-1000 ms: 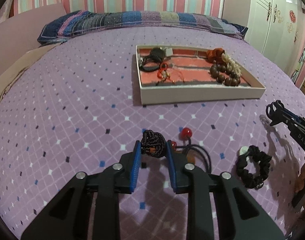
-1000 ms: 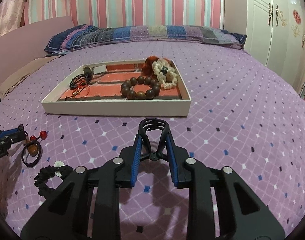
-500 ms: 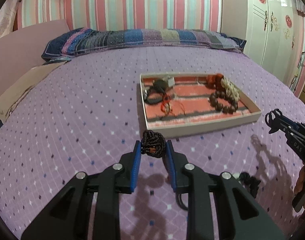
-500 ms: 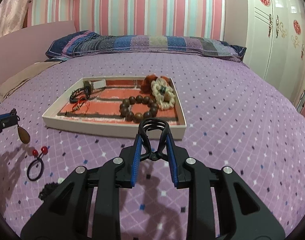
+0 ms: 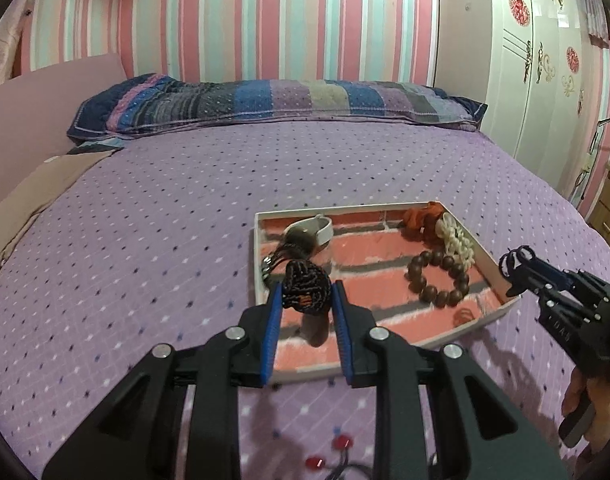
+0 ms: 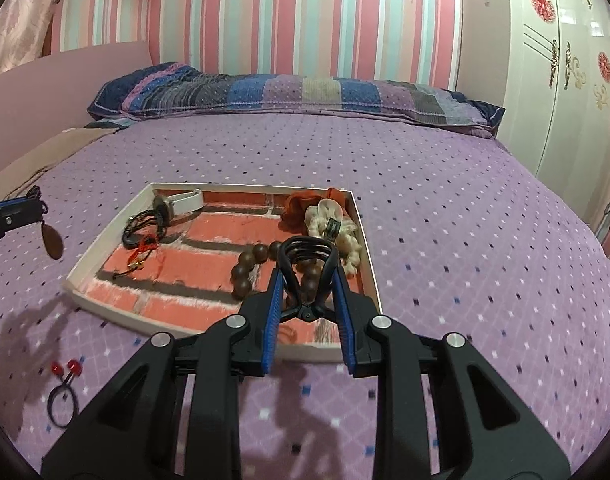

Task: Organize jewelry
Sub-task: 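Carry the claw clip with the right tool while the left tool carries the knotted bracelet to the tray, then open the right tool to drop the claw clip while the left tool releases the knotted bracelet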

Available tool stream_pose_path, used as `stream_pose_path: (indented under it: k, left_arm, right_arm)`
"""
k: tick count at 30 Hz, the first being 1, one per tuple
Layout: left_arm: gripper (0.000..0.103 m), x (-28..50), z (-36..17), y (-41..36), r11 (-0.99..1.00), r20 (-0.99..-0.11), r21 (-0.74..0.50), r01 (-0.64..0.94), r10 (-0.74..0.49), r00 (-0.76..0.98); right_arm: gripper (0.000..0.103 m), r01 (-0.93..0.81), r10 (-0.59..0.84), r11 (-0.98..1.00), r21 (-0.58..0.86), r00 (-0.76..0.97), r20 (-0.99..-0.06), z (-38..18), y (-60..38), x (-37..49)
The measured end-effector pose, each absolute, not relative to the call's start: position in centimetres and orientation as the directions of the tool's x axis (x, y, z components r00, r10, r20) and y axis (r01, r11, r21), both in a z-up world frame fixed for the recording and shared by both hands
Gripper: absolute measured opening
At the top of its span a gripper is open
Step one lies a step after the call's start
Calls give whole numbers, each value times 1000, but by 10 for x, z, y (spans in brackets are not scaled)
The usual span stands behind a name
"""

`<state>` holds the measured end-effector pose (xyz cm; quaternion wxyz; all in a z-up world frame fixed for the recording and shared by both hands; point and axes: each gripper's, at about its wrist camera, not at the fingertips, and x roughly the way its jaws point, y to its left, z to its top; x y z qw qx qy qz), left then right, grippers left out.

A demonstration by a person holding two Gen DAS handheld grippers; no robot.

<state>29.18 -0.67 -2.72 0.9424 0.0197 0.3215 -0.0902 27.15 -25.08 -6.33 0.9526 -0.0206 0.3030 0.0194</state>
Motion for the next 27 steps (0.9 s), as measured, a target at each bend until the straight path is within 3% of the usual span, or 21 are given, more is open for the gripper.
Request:
stream_pose_path:
  k: [11,27]
  left_arm:
    - [25,363,-70,-21,983,-701,-53,179,-164,694]
    - [26,399,-110,-11,992,-769,-11,124,-87,634]
  right_arm:
    - [26,-26,-7,999,-42,766,-642,-89,-261,326]
    - [26,-16,15,1000,5,706,-708,-120,-277,355]
